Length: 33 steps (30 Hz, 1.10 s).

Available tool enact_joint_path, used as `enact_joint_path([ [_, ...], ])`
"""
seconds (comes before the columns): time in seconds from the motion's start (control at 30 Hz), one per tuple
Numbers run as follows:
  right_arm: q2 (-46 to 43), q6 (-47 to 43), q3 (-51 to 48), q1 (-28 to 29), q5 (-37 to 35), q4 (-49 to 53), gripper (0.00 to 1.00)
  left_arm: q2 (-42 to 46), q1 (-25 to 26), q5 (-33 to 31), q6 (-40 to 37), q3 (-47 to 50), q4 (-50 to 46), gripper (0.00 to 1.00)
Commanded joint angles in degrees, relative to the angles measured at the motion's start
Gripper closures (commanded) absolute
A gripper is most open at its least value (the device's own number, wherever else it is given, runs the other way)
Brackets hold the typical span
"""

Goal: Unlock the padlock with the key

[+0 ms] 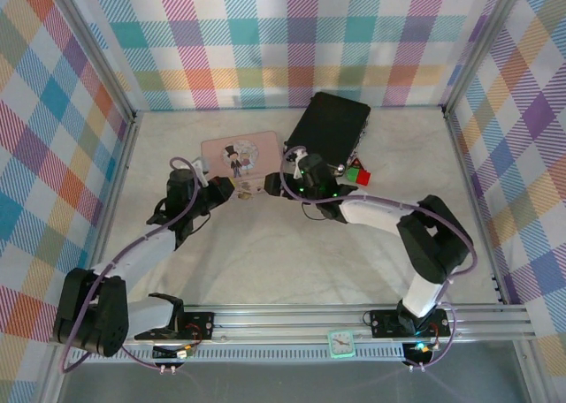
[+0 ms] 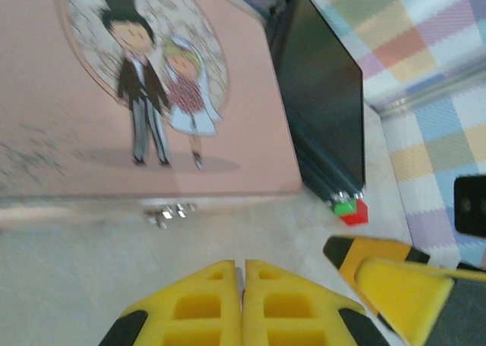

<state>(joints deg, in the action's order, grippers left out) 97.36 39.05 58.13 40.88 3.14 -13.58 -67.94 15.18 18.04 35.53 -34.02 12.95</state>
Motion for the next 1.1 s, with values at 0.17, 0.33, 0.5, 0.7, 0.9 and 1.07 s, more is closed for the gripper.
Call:
enact_joint_path([
  [0.17, -11.94, -9.14, -4.78, -6.29, -14.03, 20.62, 0.12, 1.71, 14.23, -0.74, 1.06, -2.45, -8.30, 1.00],
  [0.33, -17.26, -10.56, -6.99, -10.50, -19.74, 26.74, 0.08, -5.76, 23.26, -2.22, 2.98, -4.23, -5.78, 1.00],
  [0.5, -23.28, -10.19, -11.17, -13.57, -22.58, 26.80, 0.05, -17.05, 29.54, -2.32, 4.76, -7.87, -0.46, 1.00],
  [0.7, -28.26, -9.84, -15.15, -16.60, -22.38, 26.17, 0.04, -29.37, 30.38, 1.29, 8.57, -11.30, 7.44, 1.00],
  [0.9, -30.46, -11.10, -17.80, -19.77, -23.01, 25.93, 0.03, -33.39, 30.43, 0.53, 8.96, -12.91, 7.58, 0.85],
  [1.07, -29.92, -13.87, -19.43, -24.03, -22.76, 22.98, 0.03, -32.58, 30.31, -0.93, 8.41, -13.75, 5.22, 0.66],
])
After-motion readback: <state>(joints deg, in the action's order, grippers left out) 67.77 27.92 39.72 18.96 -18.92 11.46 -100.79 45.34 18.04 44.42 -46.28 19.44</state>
